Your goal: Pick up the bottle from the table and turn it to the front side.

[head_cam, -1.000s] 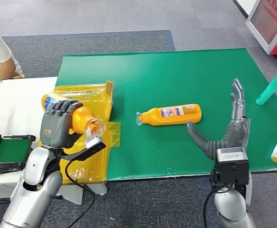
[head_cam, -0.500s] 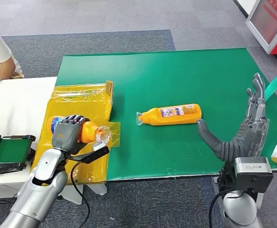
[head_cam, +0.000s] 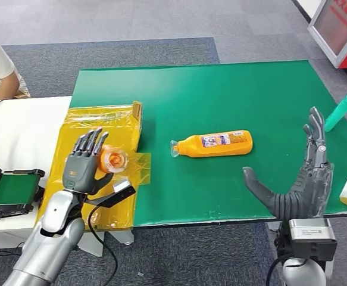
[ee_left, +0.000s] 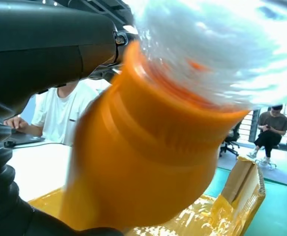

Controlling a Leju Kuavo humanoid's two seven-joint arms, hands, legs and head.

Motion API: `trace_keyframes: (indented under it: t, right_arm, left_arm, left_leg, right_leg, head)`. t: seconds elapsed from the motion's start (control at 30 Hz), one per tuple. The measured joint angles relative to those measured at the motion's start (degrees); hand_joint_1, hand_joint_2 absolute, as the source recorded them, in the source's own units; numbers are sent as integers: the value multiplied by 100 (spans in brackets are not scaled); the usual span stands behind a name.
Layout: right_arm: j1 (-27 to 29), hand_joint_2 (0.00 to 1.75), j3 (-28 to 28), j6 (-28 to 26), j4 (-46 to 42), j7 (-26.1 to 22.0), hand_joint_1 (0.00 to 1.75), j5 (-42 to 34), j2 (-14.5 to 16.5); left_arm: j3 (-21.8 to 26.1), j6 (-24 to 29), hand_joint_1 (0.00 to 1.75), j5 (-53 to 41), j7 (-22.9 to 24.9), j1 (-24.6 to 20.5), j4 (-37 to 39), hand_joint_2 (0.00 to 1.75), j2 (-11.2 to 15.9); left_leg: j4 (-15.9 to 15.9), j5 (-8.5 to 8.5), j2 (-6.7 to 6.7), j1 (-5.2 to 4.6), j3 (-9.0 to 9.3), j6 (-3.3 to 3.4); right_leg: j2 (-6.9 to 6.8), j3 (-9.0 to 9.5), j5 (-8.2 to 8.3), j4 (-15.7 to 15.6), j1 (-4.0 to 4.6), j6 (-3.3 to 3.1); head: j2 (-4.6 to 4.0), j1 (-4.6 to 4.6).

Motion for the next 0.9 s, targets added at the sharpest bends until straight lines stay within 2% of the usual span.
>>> trace_keyframes:
  t: [0.4, 0.9]
  right_arm:
    - [535, 175, -175, 227, -166, 20, 0, 186, -175]
    - [704, 175, -317, 307, -268, -15, 0, 244, -184]
  left_arm:
    - [40, 61, 0, 130, -101, 493, -504, 175, -56]
    - [103, 48, 0, 460, -185, 680, -780, 175, -133]
  left_leg:
    - [0, -3, 0, 0, 0, 2]
    - [0, -2, 0, 0, 0, 3]
  right_leg:
    - [0, 0, -1, 0, 0, 1]
    - [0, 1, 0, 0, 0, 0]
  head:
    - [0, 0]
    - [0, 0]
